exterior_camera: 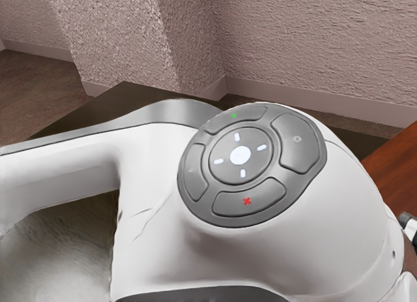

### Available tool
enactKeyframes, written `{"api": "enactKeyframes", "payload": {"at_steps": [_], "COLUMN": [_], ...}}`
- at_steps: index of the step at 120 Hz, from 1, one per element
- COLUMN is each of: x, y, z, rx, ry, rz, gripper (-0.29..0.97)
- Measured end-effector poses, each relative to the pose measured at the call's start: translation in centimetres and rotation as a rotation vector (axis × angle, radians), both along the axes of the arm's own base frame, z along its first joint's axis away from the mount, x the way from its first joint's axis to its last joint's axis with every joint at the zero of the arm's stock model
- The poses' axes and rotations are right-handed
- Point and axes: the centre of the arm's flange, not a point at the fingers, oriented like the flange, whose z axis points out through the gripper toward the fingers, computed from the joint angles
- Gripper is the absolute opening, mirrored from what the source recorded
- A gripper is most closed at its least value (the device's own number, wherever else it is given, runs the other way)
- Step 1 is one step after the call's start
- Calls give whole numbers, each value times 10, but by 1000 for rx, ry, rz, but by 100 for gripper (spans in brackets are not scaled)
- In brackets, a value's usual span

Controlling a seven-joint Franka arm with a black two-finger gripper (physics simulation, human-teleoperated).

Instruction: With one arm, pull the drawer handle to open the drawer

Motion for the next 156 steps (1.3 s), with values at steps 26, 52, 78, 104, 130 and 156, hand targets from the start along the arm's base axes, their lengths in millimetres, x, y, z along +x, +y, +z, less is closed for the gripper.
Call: {"api": "enactKeyframes", "payload": {"at_steps": [26,52,78,104,130,156], "x": [11,12,26,43,40,51], "y": [-13,-27,-34,-21,-25,-23], "z": [-7,-13,-14,-19,-30,-39], "rx": [3,-8,-18,9,32,42], "ry": [8,12,6,-9,-5,2], "rz": [-19,-46,-53,-28,-44,-38], "gripper": [68,68,68,68,68,68]}}
